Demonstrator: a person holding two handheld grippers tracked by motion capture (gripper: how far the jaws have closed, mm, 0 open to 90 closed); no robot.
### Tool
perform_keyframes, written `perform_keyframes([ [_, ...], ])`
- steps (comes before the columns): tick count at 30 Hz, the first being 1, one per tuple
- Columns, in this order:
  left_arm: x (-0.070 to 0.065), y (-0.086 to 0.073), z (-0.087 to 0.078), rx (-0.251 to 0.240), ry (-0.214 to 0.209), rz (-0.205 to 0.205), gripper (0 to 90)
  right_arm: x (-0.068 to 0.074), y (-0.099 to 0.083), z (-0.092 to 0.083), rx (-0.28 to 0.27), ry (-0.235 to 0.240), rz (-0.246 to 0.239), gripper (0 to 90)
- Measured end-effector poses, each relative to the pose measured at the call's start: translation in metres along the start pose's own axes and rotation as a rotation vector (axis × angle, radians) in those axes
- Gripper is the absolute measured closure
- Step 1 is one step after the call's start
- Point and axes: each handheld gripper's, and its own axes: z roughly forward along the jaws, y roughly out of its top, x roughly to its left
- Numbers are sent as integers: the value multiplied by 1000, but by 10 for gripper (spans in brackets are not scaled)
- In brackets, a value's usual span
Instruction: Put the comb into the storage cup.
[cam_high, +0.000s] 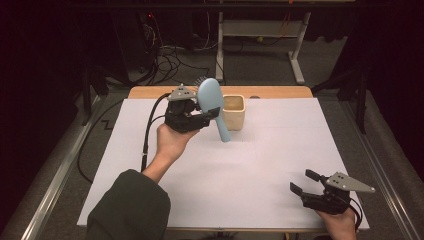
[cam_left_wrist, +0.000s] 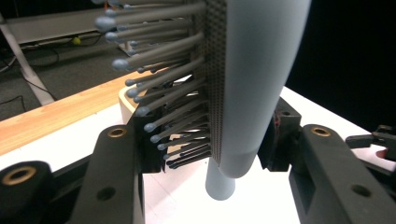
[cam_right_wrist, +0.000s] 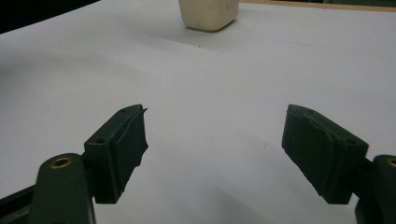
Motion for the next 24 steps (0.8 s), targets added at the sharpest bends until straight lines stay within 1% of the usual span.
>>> perform_keyframes([
  [6,2,7,4,3,11,6,525,-1,0,-1,-6,-6,4,224],
  [13,6,13,9,7,15,1,524,-1,0,-2,-15,-15,0,226],
  [24,7,25,15,8,32,13,524,-2,0,-3,-18,-21,2,235],
])
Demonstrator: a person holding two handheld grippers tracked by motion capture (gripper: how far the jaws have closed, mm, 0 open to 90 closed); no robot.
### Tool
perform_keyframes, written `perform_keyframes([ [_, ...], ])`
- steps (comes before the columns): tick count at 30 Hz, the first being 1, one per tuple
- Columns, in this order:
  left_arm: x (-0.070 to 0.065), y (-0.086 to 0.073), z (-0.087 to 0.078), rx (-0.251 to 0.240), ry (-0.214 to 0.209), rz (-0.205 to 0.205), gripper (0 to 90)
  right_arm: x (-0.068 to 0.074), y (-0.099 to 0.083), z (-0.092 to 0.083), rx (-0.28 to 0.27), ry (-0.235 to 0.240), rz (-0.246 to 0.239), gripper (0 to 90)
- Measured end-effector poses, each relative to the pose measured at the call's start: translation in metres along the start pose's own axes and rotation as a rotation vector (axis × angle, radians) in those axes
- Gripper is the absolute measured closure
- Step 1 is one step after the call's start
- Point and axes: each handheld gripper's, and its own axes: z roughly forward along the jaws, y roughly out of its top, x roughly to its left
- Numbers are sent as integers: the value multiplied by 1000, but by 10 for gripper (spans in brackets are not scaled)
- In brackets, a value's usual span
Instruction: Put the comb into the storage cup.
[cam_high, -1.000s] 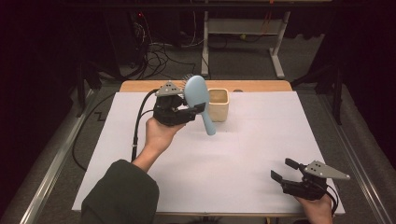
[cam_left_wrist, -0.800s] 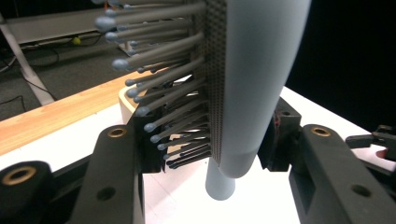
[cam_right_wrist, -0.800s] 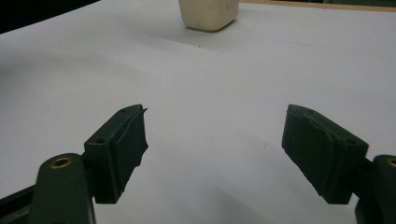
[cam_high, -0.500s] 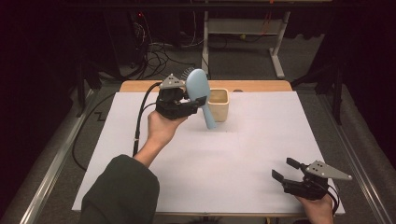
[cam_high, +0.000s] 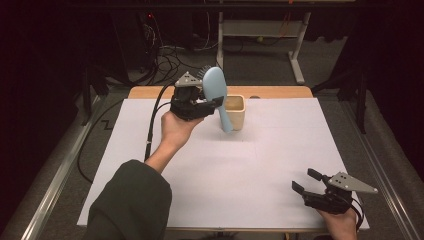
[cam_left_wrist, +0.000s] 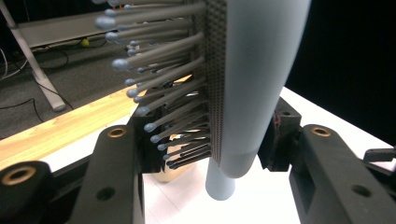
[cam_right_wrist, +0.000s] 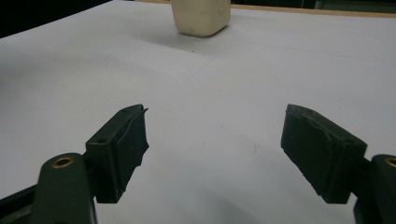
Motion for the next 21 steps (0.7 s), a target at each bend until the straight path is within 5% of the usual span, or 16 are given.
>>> perform_keyframes([
  [21,12,14,16,-9,47,-35,524,0,0,0,-2,-2,2,244],
])
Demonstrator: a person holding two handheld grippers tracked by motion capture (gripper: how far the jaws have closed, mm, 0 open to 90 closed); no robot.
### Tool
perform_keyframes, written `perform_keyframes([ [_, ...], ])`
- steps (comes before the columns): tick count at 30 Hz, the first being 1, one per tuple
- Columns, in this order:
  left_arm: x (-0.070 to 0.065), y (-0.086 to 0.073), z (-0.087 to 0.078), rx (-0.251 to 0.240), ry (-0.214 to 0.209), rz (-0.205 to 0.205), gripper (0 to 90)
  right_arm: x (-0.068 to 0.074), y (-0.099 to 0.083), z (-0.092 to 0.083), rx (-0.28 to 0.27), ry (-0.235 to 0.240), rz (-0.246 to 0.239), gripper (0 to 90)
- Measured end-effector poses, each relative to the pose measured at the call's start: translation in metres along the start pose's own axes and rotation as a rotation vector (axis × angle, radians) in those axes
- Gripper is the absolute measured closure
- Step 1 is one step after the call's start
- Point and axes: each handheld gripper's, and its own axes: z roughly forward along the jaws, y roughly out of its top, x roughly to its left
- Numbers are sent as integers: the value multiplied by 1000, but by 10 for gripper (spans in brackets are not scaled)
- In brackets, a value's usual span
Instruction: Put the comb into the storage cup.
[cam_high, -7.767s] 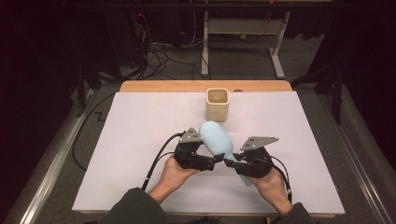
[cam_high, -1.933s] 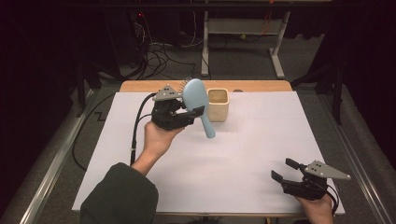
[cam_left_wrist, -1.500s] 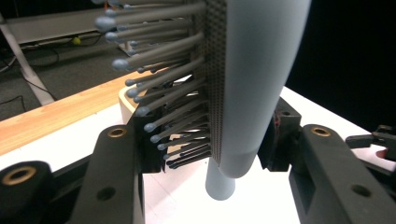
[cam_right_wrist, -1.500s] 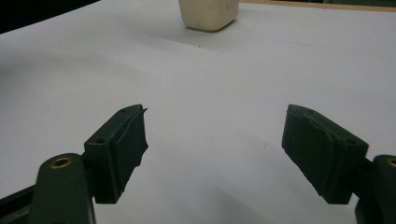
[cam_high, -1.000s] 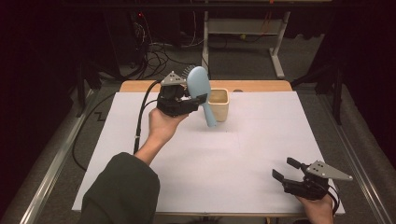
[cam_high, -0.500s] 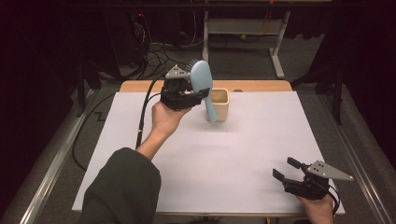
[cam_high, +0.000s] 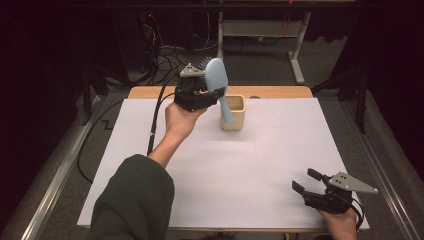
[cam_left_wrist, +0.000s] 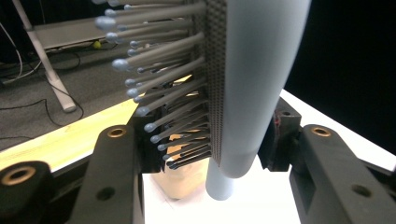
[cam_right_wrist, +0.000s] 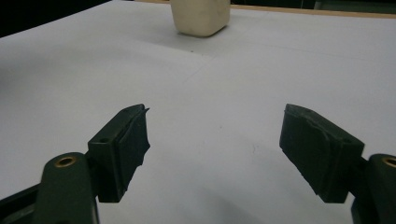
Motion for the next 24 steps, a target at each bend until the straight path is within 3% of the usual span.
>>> perform_keyframes([
  [13,8,11,11,11,48,-7,524,0,0,0,-1,5,4,245],
  [24,8,21,20,6,56,-22,524,0,0,0,-3,11,3,244],
])
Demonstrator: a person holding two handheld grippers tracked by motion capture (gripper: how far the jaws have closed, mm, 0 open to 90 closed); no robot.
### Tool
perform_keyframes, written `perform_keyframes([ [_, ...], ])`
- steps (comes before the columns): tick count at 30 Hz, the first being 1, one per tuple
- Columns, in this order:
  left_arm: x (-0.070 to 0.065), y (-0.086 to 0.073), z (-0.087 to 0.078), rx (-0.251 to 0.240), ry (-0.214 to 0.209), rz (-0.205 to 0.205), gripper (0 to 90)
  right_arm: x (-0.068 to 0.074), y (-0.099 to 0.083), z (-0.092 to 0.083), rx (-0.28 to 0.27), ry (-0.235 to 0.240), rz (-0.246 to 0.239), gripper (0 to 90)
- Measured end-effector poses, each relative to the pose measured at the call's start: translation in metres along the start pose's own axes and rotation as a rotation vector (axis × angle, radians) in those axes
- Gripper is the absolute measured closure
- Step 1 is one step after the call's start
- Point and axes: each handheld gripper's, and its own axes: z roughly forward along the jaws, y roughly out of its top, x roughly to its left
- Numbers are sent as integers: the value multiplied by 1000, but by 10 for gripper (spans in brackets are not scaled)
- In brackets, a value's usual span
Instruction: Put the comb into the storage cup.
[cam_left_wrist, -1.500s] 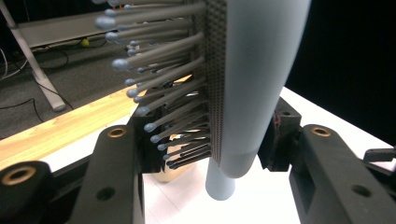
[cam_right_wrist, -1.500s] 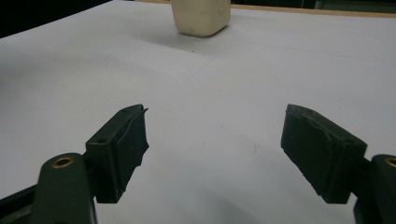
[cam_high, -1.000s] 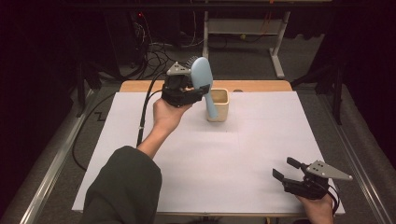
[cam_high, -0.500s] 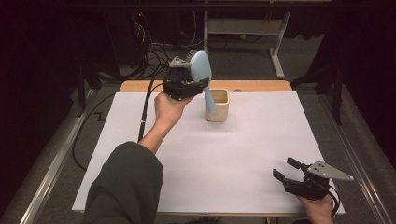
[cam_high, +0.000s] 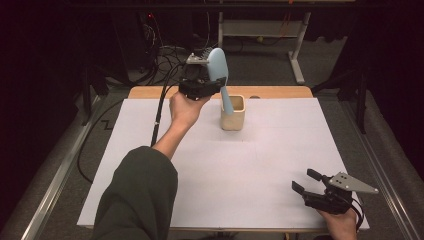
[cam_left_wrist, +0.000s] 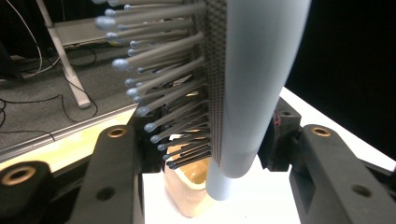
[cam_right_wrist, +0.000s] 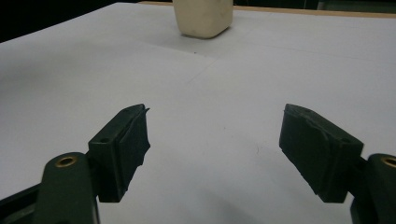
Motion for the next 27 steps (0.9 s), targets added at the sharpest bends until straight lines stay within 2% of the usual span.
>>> perform_keyframes([
  [6,0,4,8,-1,13,-6,523,0,0,0,3,0,0,244],
  [13,4,6,19,-4,42,-38,523,0,0,0,1,1,-1,243],
  [18,6,4,25,3,59,-37,521,-1,0,0,2,1,-1,244],
  [27,6,2,32,13,65,-36,520,-1,-1,1,6,6,1,243],
])
